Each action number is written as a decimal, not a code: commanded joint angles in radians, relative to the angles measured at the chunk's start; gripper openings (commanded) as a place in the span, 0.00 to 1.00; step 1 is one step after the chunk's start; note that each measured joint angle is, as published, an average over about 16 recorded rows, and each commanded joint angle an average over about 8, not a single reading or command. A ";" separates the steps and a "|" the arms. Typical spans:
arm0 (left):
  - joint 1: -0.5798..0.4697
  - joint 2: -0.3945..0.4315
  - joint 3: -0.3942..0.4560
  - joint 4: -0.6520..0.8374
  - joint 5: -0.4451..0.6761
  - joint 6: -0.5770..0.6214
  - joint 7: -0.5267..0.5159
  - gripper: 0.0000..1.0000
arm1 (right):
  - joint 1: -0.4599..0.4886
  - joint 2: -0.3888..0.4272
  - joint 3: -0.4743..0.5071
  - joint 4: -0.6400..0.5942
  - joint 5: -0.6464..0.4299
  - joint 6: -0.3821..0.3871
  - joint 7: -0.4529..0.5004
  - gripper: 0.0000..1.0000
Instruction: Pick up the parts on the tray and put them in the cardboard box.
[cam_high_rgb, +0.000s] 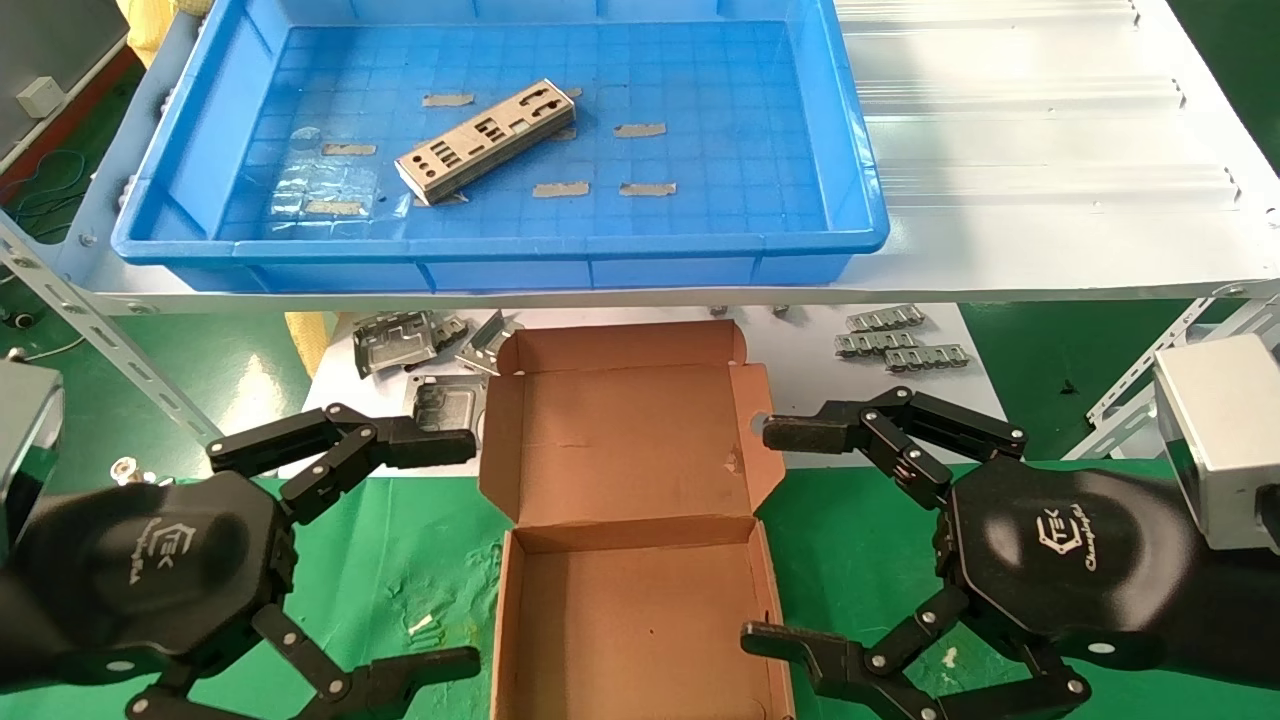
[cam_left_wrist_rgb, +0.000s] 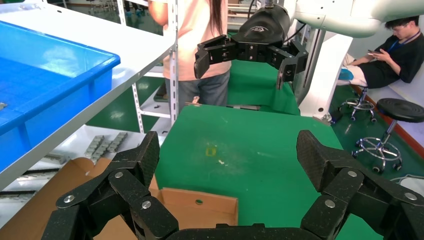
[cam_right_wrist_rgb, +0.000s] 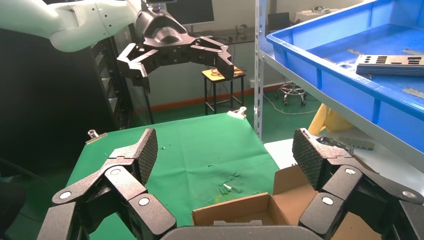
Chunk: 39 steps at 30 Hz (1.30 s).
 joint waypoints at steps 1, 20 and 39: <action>0.000 0.000 0.000 0.000 0.000 0.000 0.000 1.00 | 0.000 0.000 0.000 0.000 0.000 0.000 0.000 0.00; 0.000 0.000 0.000 0.000 0.000 0.000 0.000 1.00 | 0.000 0.000 0.000 0.000 0.000 0.000 0.000 0.00; -0.079 0.012 0.012 -0.021 0.047 -0.024 -0.028 1.00 | 0.000 0.000 0.000 0.000 0.000 0.000 0.000 0.00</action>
